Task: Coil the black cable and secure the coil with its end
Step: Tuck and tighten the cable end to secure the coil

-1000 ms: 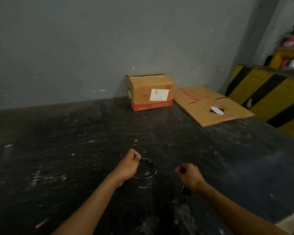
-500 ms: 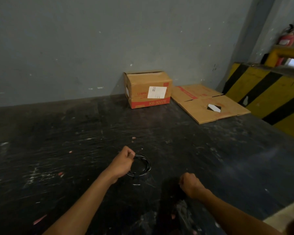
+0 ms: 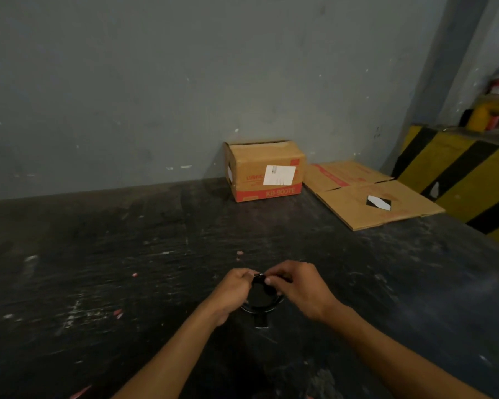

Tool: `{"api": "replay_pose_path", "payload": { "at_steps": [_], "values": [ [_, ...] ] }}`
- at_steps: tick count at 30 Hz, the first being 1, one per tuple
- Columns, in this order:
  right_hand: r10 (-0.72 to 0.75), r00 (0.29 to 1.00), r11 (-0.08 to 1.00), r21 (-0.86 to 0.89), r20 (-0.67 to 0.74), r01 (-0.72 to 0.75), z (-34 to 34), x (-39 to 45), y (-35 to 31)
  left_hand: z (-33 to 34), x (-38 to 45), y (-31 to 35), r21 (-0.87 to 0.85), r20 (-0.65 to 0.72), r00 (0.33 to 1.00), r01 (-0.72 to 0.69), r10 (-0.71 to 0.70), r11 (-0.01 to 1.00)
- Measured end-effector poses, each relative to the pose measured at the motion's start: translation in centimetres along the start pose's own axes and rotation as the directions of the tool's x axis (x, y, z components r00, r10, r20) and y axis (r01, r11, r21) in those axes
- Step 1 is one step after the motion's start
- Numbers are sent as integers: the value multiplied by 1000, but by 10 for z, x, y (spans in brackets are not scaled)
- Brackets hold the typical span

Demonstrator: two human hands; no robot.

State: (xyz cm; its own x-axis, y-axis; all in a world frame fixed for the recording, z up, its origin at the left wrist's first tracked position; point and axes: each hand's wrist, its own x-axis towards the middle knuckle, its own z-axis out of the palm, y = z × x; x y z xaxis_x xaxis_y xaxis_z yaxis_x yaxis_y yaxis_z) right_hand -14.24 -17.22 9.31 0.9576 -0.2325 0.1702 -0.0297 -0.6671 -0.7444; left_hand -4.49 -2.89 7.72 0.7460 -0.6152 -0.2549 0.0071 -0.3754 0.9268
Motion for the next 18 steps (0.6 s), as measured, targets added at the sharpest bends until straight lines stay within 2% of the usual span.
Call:
{"api": "replay_pose_path", "payload": {
  "at_steps": [5, 9, 14, 18],
  "values": [
    [-68, 997, 994, -86, 46, 72, 4, 4, -8, -4, -1, 7, -76, 13, 1000, 18, -17, 997],
    [-93, 995, 989, -115, -34, 88, 10, 4, -10, -5, -2, 5, -38, 19, 1000, -15, 16, 999],
    [-66, 988, 996, -66, -141, 57, 15, 4, -13, -1, -3, 7, -79, -23, 999, -45, 43, 996],
    [-152, 973, 987, -84, -176, 139, 14, 2, -16, 1, -1, 11, -77, -108, 991, -93, 85, 993]
  ]
}}
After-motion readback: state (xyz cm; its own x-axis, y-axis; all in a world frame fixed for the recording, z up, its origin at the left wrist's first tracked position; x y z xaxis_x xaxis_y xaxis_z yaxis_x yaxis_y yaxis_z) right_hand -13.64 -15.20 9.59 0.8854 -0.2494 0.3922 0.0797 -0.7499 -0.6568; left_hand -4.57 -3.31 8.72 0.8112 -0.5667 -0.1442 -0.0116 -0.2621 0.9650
